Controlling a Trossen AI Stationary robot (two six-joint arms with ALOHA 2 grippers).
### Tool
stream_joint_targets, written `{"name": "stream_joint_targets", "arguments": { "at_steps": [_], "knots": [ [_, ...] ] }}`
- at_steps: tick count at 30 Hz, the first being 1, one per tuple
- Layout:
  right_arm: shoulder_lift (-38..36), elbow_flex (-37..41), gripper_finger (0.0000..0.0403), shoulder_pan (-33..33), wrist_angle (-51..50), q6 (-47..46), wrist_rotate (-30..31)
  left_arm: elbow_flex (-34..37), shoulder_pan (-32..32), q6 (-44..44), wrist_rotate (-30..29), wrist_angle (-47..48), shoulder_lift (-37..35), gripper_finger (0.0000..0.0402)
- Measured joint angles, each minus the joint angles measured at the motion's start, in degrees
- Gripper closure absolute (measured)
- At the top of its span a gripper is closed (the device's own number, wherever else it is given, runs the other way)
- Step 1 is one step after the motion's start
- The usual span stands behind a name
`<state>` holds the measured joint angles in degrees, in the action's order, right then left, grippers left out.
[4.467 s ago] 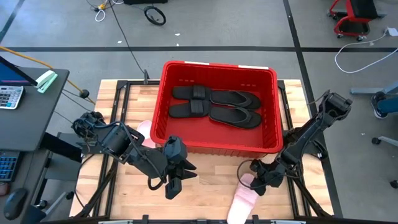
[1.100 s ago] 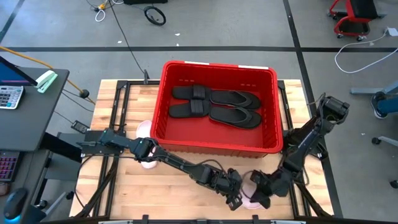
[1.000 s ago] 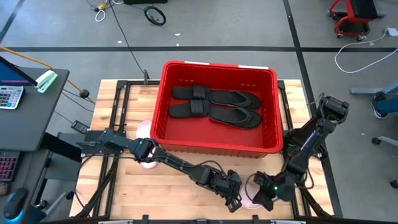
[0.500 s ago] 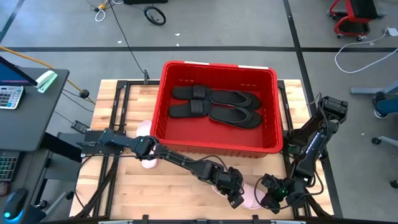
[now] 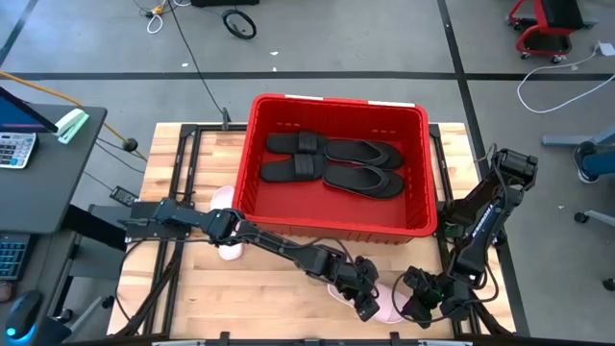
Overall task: Pick and place slides into bin
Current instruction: Put the right pink slide into the red bin
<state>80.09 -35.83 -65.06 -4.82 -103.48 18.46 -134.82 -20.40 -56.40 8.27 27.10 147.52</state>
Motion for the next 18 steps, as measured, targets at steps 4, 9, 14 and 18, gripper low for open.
{"name": "stream_joint_targets", "arguments": {
  "at_steps": [4,9,14,18],
  "knots": [
    [0.0,0.0,0.0313,0.0,0.0,0.0,0.5,0.3,0.0,0.0,-1.4,1.4,0.0,0.0227],
    [0.0,0.0,0.0313,0.0,0.0,0.1,4.1,0.3,-0.3,-1.4,-2.8,-0.5,0.6,0.0225],
    [0.0,0.0,0.0313,0.2,-0.1,0.1,4.7,0.3,-0.5,-0.2,-5.8,-0.7,0.6,0.0229],
    [0.0,0.0,0.0313,0.2,-0.1,-1.1,4.7,0.3,-0.4,0.0,-6.0,-1.1,0.9,0.023]
  ]
}}
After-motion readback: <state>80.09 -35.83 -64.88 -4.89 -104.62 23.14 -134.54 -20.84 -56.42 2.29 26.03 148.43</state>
